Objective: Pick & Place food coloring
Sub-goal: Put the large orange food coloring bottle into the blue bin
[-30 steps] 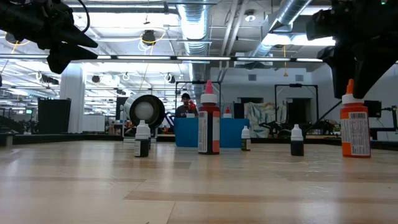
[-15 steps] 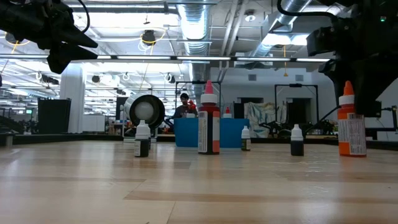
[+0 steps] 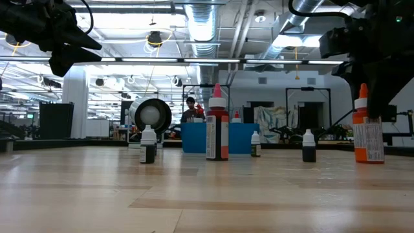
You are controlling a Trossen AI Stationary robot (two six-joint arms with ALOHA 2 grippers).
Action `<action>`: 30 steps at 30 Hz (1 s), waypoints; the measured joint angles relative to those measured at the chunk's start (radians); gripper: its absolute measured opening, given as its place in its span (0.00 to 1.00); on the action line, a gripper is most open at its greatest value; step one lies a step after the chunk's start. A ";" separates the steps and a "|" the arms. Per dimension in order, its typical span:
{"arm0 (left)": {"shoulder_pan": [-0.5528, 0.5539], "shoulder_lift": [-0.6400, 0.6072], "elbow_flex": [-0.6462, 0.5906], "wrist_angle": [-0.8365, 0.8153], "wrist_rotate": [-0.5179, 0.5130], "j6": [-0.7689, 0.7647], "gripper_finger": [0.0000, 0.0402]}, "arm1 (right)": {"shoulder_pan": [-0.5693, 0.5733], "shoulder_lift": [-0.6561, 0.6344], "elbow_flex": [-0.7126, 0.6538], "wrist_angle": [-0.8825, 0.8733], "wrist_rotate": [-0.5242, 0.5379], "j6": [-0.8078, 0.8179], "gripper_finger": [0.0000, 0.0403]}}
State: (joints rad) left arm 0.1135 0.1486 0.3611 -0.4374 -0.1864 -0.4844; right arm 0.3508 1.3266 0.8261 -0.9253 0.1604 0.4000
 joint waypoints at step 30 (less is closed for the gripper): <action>0.000 0.000 0.000 0.014 0.004 0.139 0.36 | -0.114 0.002 0.175 -0.056 0.024 -0.117 0.32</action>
State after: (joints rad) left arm 0.1135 0.1486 0.3614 -0.4235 -0.1828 -0.3458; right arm 0.2367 1.3281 1.0011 -0.9814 0.1839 0.2833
